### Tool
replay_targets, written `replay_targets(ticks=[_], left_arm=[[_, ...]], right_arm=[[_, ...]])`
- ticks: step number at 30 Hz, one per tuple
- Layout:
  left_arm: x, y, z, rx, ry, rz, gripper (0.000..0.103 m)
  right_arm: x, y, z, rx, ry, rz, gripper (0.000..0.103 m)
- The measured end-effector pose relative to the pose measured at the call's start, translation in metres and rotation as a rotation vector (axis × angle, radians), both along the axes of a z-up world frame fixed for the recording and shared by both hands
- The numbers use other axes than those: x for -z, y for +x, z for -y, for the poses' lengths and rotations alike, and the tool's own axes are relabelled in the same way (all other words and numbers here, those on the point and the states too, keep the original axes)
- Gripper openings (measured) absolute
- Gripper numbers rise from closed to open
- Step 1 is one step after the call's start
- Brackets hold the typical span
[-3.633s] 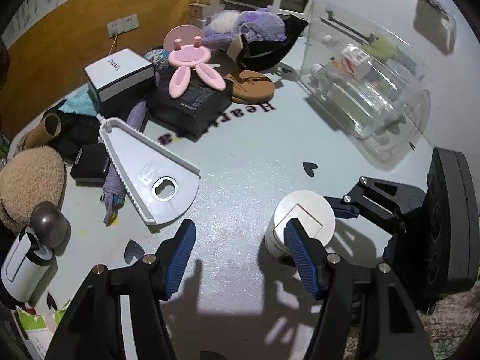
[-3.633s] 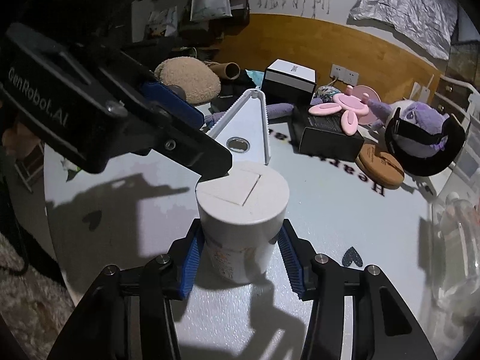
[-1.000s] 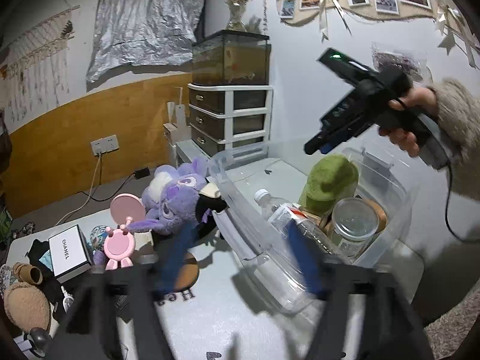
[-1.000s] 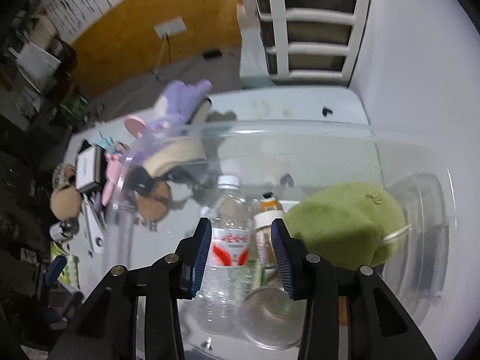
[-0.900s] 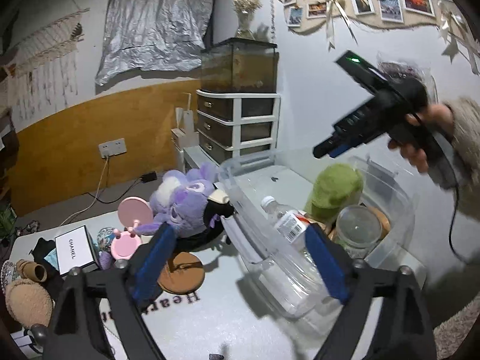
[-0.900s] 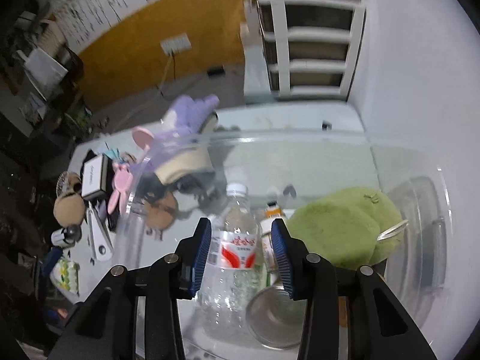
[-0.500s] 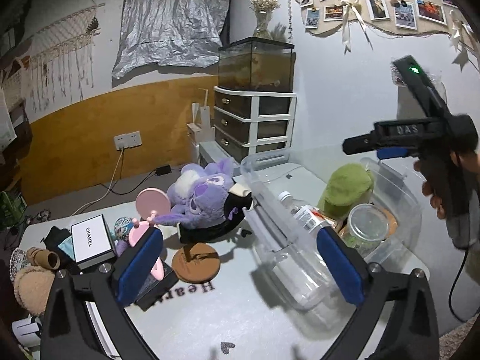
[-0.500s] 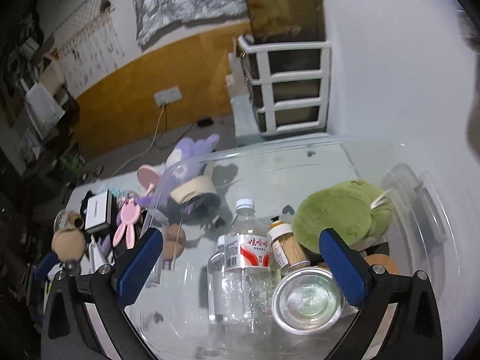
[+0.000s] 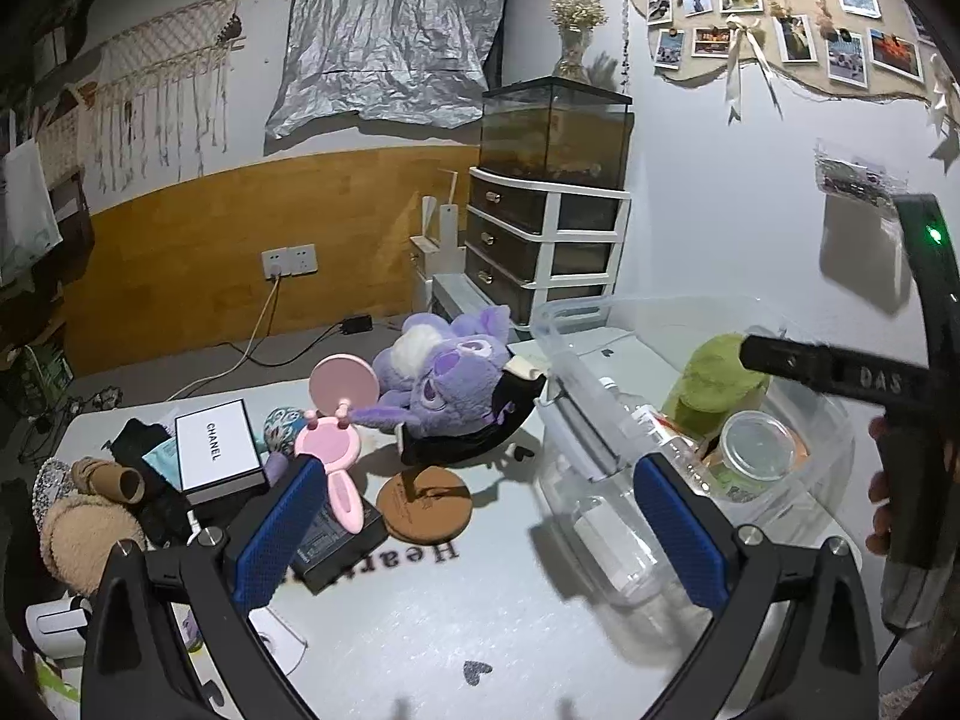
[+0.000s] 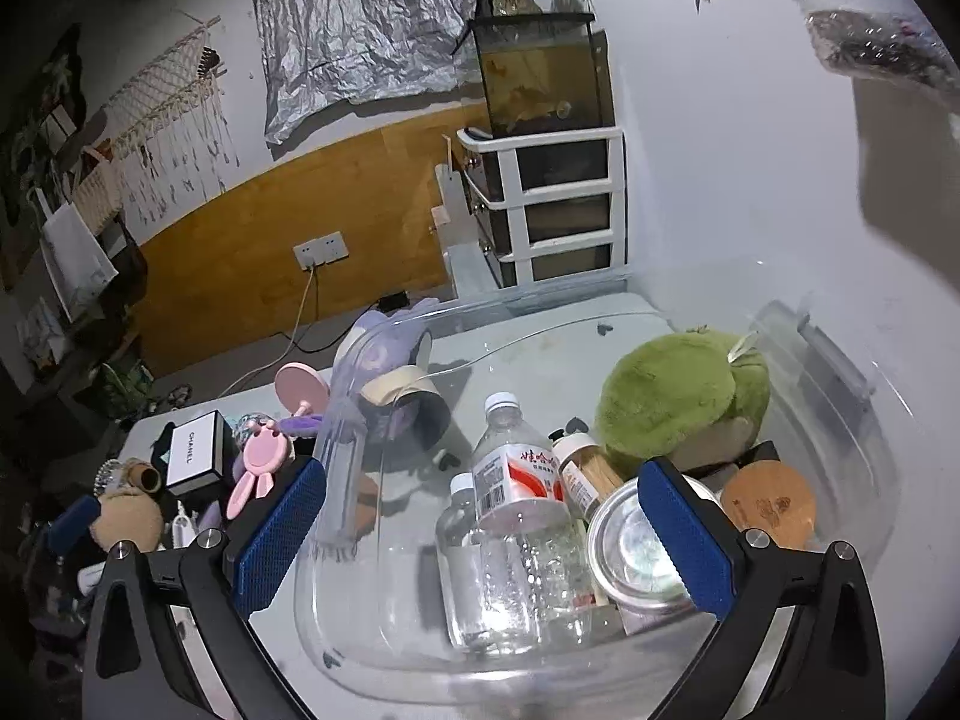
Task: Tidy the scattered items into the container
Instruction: 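Withdraw the right tool from the container and move the left tool toward the grey tin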
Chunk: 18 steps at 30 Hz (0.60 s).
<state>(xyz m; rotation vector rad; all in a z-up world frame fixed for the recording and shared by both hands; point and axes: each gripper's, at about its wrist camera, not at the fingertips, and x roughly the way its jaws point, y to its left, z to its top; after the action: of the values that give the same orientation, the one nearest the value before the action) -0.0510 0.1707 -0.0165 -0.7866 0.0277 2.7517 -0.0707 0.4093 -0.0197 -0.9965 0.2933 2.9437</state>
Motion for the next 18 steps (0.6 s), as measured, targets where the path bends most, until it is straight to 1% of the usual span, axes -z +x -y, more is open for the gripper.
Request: replay_targets(ticks=[7, 10, 13, 15, 18], left_arm=[[0.004, 0.005, 0.014, -0.039, -0.001, 0.015, 0.103], [0.004, 0.011, 0.020, -0.074, -0.006, -0.008, 0.103], [0.005, 0.016, 0.028, -0.071, -0.011, -0.022, 0.103], [0.007, 0.018, 0.033, -0.072, -0.011, -0.016, 0.103], [0.010, 0.021, 0.045, -0.075, -0.006, -0.004, 0.103]], right_arm=[[0.005, 0.025, 0.016, 0.025, 0.009, -0.048, 0.103], [0.008, 0.033, 0.025, 0.032, 0.021, -0.056, 0.103], [0.012, 0.039, 0.036, 0.020, 0.038, -0.045, 0.103], [0.015, 0.042, 0.043, 0.011, 0.043, -0.031, 0.103], [0.020, 0.047, 0.052, -0.004, 0.027, -0.008, 0.103]])
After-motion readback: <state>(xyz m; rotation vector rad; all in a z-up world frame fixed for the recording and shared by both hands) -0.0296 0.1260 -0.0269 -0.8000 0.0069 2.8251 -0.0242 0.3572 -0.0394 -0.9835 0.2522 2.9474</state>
